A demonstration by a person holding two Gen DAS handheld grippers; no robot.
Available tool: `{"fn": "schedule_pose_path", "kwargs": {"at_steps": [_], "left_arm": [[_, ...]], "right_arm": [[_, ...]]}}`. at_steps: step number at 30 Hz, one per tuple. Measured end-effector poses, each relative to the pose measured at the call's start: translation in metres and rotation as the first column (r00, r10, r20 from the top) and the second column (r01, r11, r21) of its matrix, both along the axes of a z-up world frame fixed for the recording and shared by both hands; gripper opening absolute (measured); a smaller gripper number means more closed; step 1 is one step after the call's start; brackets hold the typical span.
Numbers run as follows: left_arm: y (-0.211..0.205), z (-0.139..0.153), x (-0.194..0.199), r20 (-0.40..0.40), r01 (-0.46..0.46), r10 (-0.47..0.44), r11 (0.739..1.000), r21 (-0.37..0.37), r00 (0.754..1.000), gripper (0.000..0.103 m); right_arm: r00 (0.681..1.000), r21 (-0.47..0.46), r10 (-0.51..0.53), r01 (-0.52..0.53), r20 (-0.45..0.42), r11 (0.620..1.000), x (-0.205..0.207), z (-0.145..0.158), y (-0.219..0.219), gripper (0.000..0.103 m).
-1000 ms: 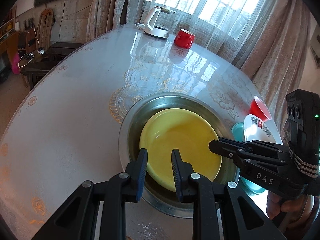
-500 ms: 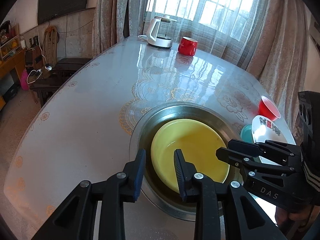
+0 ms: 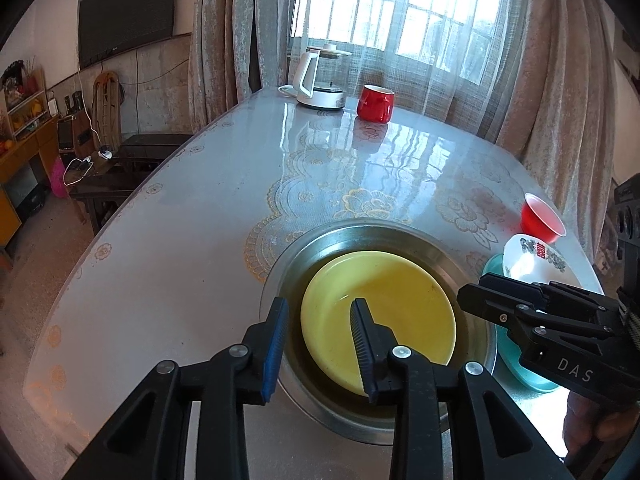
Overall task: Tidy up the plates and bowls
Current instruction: 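Open both grippers, releasing the yellow bowl inside the basin, then move both grippers past the plate stack toward the red bowl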
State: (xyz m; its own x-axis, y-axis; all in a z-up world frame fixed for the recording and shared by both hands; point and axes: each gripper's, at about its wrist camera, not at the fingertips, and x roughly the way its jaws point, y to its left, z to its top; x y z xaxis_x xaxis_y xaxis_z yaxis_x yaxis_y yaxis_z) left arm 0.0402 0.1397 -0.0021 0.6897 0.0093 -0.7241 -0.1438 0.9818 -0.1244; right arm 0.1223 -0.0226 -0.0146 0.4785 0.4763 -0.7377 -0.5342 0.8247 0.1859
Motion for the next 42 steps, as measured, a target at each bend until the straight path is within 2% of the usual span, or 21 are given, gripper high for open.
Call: {"fn": "schedule_pose_path", "kwargs": {"at_steps": [23, 35, 42], "left_arm": [[-0.042, 0.007, 0.010, 0.015, 0.090, -0.090, 0.996, 0.022, 0.996, 0.035], [-0.074, 0.011, 0.023, 0.022, 0.159, -0.160, 0.987, 0.039, 0.987, 0.037], [-0.096, 0.012, 0.035, 0.021, 0.204, -0.205, 0.978, 0.046, 0.979, 0.039]], "right_arm": [[0.994, 0.067, -0.108, 0.107, 0.022, 0.992, -0.002, 0.007, -0.039, 0.038], [0.981, 0.098, -0.194, 0.190, 0.030, 0.977, 0.001, 0.015, -0.074, 0.038], [0.962, 0.116, -0.270, 0.265, 0.029, 0.957, 0.005, 0.020, -0.107, 0.038]]}}
